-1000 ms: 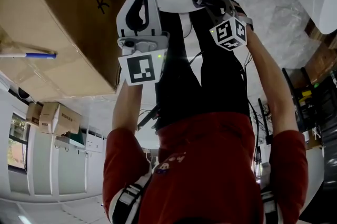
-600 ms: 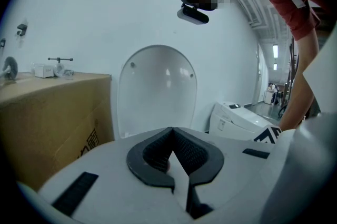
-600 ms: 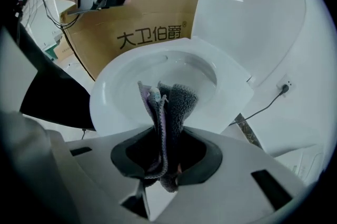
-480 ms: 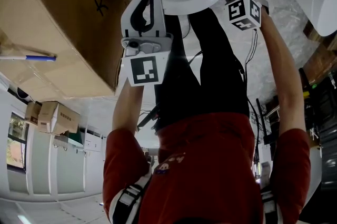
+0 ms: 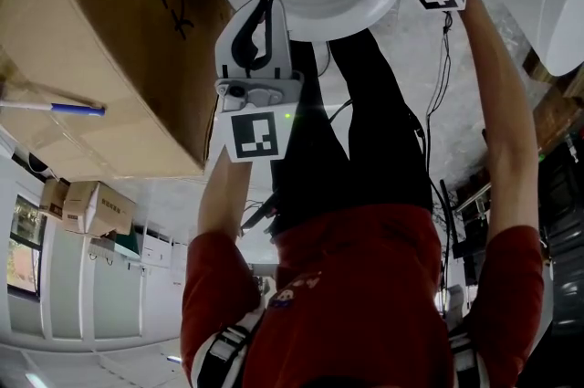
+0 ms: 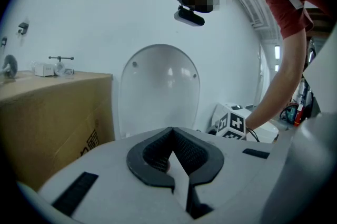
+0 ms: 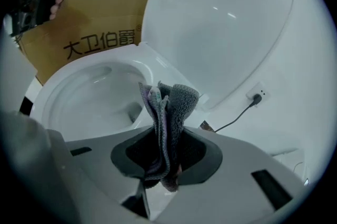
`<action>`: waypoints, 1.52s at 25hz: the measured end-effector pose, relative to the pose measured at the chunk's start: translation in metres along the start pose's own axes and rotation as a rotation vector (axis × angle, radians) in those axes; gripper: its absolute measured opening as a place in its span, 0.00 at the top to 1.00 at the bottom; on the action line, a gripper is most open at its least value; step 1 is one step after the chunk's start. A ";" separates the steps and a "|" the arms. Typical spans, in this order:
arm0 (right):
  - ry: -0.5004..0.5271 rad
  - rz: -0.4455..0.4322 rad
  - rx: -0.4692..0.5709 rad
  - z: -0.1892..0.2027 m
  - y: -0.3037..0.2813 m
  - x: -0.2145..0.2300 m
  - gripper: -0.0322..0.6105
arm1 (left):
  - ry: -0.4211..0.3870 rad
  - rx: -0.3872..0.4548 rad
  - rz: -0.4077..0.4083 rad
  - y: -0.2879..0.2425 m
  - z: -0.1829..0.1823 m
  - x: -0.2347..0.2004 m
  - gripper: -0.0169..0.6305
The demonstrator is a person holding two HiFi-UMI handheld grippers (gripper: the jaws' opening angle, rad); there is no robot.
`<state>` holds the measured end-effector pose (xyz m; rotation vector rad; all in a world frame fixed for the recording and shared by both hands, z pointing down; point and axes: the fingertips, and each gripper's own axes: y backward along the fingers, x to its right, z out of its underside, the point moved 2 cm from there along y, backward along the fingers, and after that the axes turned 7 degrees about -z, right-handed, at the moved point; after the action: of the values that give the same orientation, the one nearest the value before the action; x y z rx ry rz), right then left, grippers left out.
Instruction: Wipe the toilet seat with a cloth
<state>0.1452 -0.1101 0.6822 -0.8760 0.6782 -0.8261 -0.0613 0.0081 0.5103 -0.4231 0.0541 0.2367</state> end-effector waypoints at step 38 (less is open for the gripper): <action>-0.392 -0.062 0.185 -0.169 0.004 -0.071 0.82 | 0.046 0.132 -0.099 0.048 -0.098 -0.068 0.95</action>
<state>-0.0237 -0.1138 0.6102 -0.8618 0.2287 -0.7317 -0.1395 -0.0053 0.4085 -0.2989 0.0935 0.1248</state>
